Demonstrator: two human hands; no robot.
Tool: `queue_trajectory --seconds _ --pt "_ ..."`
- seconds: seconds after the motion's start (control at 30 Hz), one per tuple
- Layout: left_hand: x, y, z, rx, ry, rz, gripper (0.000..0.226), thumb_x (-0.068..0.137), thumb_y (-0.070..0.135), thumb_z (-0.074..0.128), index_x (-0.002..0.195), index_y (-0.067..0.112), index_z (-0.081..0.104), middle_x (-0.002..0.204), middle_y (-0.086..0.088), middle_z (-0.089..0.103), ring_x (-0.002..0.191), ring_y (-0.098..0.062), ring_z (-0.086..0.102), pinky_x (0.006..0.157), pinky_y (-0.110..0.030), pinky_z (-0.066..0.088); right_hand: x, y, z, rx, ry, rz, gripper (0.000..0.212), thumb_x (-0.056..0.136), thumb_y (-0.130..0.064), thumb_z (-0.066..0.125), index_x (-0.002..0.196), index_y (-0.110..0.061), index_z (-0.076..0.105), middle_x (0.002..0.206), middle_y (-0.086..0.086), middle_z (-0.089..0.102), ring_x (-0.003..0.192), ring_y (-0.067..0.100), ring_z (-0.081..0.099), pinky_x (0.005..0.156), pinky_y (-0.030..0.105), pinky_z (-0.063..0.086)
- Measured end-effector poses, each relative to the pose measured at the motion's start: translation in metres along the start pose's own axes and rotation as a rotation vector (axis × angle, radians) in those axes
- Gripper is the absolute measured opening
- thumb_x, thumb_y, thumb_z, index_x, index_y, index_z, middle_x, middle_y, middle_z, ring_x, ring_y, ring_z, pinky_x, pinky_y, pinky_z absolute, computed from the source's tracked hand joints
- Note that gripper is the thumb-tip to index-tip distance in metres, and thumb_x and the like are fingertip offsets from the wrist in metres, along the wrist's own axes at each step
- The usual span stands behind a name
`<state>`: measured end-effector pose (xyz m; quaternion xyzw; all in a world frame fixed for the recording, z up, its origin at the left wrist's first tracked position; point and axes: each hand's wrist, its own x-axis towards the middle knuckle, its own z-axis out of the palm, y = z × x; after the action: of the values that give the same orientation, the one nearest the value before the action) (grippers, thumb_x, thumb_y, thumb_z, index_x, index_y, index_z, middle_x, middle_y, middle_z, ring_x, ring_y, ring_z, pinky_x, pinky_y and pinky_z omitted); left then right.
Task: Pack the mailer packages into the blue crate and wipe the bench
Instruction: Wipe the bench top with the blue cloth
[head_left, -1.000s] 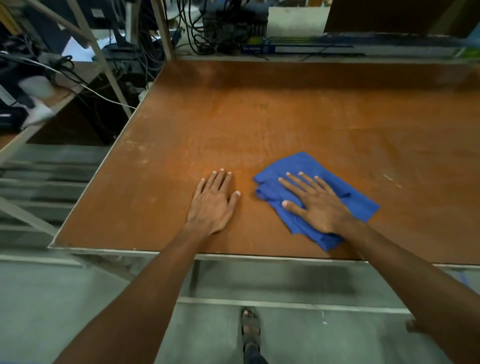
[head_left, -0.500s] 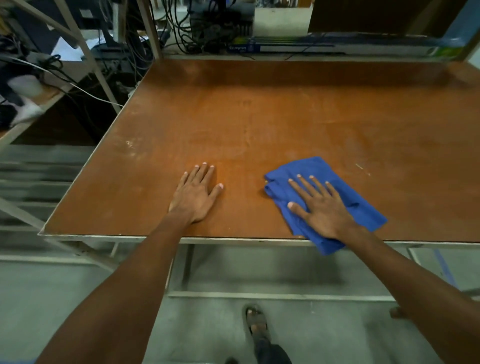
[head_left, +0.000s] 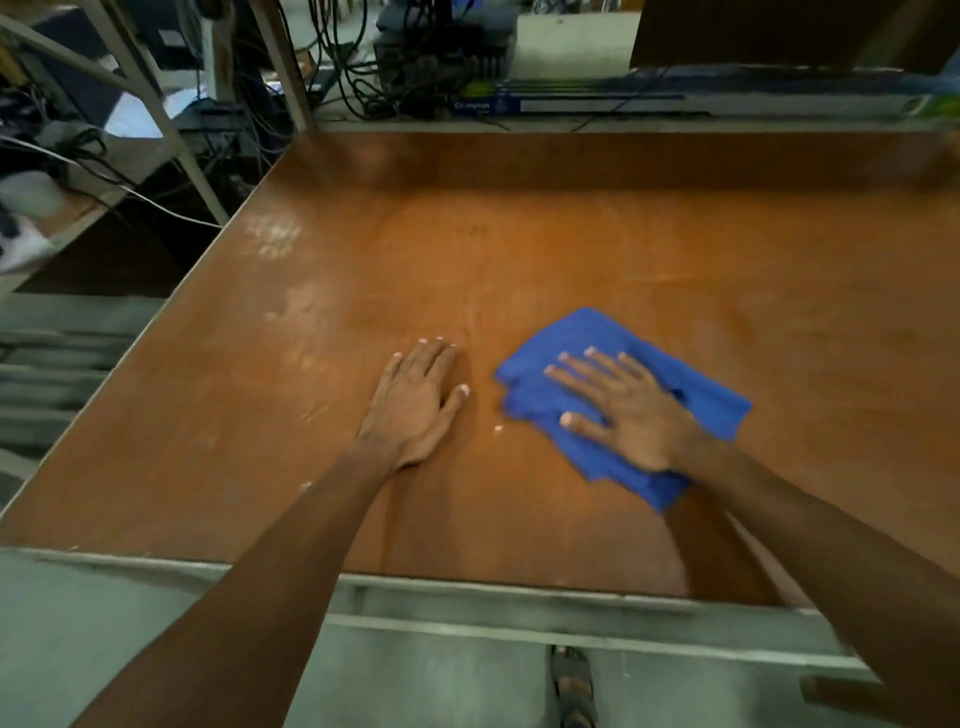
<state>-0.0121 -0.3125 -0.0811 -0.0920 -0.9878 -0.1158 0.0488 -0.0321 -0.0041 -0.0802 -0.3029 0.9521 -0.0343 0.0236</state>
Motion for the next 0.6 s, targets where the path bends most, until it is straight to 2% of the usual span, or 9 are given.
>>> queue_trajectory --seconds 0.07,0.1,0.23,0.27,0.37,0.4,0.5,0.53,0.6 --pt "0.028 0.007 0.012 0.006 -0.039 -0.023 0.063 0.101 0.055 0.03 0.155 0.023 0.024 0.163 0.002 0.02 0.151 -0.016 0.011 0.122 -0.04 0.007 0.027 0.051 -0.008 0.01 0.059 0.295 0.078 0.084 -0.079 -0.002 0.153 -0.043 0.008 0.162 -0.013 0.015 0.151 0.019 0.014 0.119 0.048 0.013" --pt "0.042 0.012 0.017 0.004 -0.044 -0.04 0.063 0.101 0.055 0.03 0.155 0.023 0.023 0.163 0.003 0.018 0.151 -0.016 0.01 0.123 -0.039 0.007 0.041 0.067 -0.01 0.003 0.049 0.362 0.08 0.083 -0.079 -0.003 0.154 -0.043 0.008 0.163 -0.014 0.012 0.151 0.018 0.011 0.119 0.048 0.011" --pt "0.105 0.027 0.03 0.026 0.003 -0.085 0.066 0.098 0.058 0.03 0.154 0.024 0.026 0.163 0.001 0.022 0.151 -0.016 0.013 0.121 -0.039 0.009 0.087 0.096 -0.011 0.003 0.006 0.056 0.072 0.086 -0.077 0.002 0.152 -0.049 0.002 0.162 -0.021 0.005 0.151 0.012 0.003 0.121 0.046 0.005" --pt "0.12 0.03 0.032 0.032 0.0 -0.092 0.065 0.099 0.058 0.031 0.154 0.024 0.026 0.163 0.001 0.021 0.151 -0.016 0.013 0.122 -0.039 0.009 0.101 0.113 -0.013 0.009 0.006 0.067 0.072 0.085 -0.078 0.003 0.152 -0.049 0.003 0.162 -0.021 0.006 0.151 0.013 0.004 0.121 0.047 0.006" --pt "0.163 0.034 0.039 0.047 -0.016 -0.102 0.068 0.097 0.062 0.03 0.154 0.026 0.024 0.163 0.002 0.019 0.151 -0.016 0.012 0.122 -0.042 0.009 0.145 0.156 -0.02 0.021 -0.013 0.341 0.072 0.086 -0.078 0.004 0.152 -0.049 0.001 0.163 -0.019 0.004 0.152 0.019 -0.001 0.117 0.06 0.0" --pt "0.176 0.036 0.041 0.05 -0.012 -0.106 0.07 0.095 0.064 0.027 0.154 0.026 0.024 0.163 0.002 0.018 0.151 -0.016 0.012 0.122 -0.042 0.01 0.157 0.159 -0.02 0.006 -0.022 0.344 0.069 0.088 -0.077 0.007 0.151 -0.051 -0.002 0.163 -0.02 0.001 0.152 0.021 -0.004 0.115 0.064 -0.004" --pt "0.207 0.04 0.045 0.039 0.0 -0.127 0.08 0.087 0.07 0.016 0.154 0.026 0.023 0.164 0.002 0.017 0.151 -0.014 0.011 0.122 -0.041 0.008 0.174 0.164 -0.016 -0.029 -0.019 0.139 0.064 0.089 -0.078 0.01 0.147 -0.058 -0.008 0.16 -0.027 -0.005 0.15 0.027 -0.014 0.109 0.072 -0.009" --pt "0.214 0.041 0.047 0.038 0.009 -0.14 0.079 0.088 0.07 0.018 0.155 0.027 0.023 0.164 0.003 0.016 0.151 -0.013 0.009 0.122 -0.041 0.007 0.181 0.172 -0.02 -0.014 -0.035 0.14 0.063 0.088 -0.079 0.009 0.145 -0.06 -0.009 0.159 -0.029 -0.006 0.15 0.029 -0.016 0.108 0.073 -0.009" --pt "0.22 0.04 0.049 0.038 0.023 -0.15 0.075 0.091 0.069 0.022 0.155 0.03 0.022 0.164 0.006 0.014 0.151 -0.011 0.007 0.123 -0.04 0.007 0.203 0.194 -0.026 0.025 -0.059 0.276 0.064 0.087 -0.08 0.008 0.145 -0.061 -0.009 0.16 -0.027 -0.006 0.15 0.03 -0.015 0.108 0.074 -0.008"
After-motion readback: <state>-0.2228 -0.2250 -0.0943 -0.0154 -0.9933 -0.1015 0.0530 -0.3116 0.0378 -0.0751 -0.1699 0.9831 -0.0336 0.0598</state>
